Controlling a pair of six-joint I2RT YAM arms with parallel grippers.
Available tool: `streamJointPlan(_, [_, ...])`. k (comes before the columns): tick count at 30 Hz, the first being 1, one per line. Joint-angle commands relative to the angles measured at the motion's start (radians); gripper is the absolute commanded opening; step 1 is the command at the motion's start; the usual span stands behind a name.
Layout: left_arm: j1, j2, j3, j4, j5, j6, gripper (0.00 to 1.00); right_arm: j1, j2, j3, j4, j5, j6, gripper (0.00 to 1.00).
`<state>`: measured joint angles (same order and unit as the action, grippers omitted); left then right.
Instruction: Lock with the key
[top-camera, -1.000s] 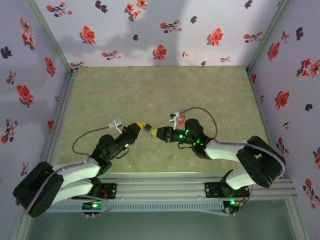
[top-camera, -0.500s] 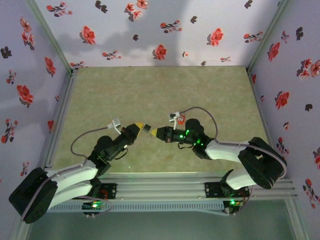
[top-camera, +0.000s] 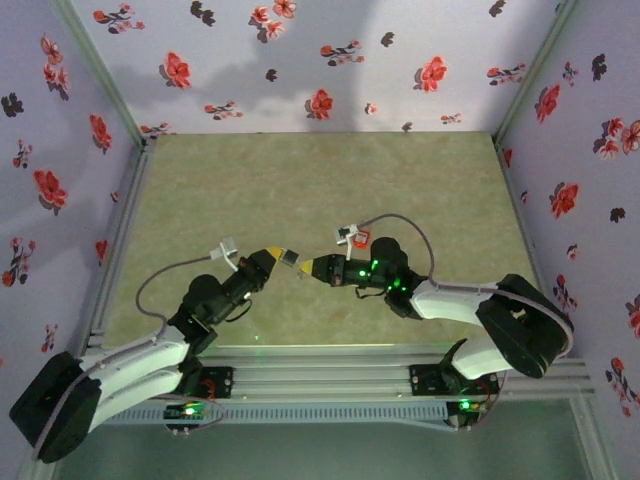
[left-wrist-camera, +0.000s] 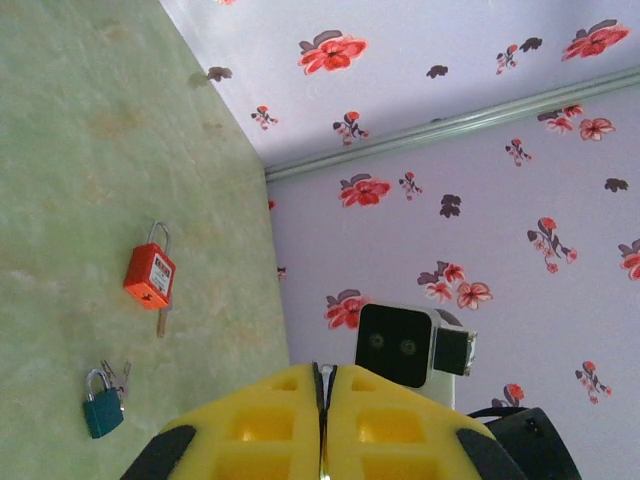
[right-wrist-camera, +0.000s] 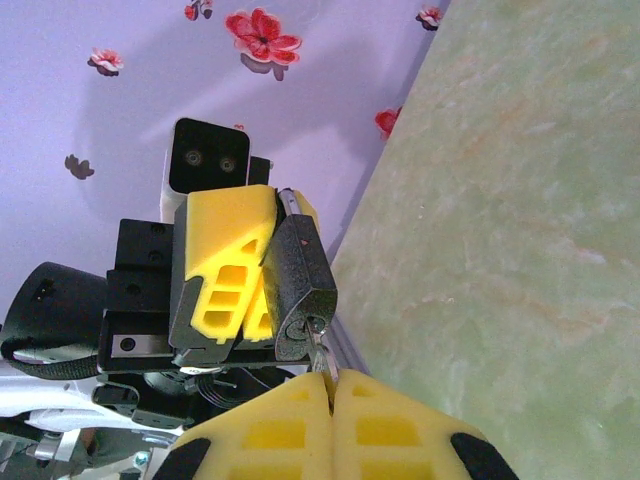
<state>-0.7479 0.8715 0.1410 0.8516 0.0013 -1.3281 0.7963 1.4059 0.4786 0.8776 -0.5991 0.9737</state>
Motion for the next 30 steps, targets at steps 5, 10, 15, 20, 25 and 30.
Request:
streamJointPlan(5, [0.032, -0.083, -0.008, -0.022, -0.126, 0.034, 0.00, -0.004, -0.002, 0.008, 0.000, -0.027, 0.002, 0.00])
streamJointPlan(10, [0.046, -0.118, -0.007, -0.069, -0.117, 0.039, 0.00, -0.004, -0.021, 0.008, -0.026, -0.022, -0.016, 0.00])
streamJointPlan(15, [0.058, -0.184, 0.028, -0.267, -0.097, 0.064, 0.00, -0.005, -0.109, 0.001, -0.143, 0.036, -0.089, 0.00])
streamJointPlan(20, [0.059, -0.232, 0.083, -0.482, -0.057, 0.125, 0.00, -0.015, -0.189, -0.007, -0.243, 0.099, -0.148, 0.00])
streamJointPlan(25, [0.061, -0.256, 0.122, -0.649, -0.020, 0.177, 0.00, -0.027, -0.223, -0.011, -0.287, 0.128, -0.170, 0.00])
streamJointPlan(30, [0.061, -0.245, 0.152, -0.761, 0.012, 0.222, 0.00, -0.040, -0.254, -0.021, -0.296, 0.137, -0.174, 0.00])
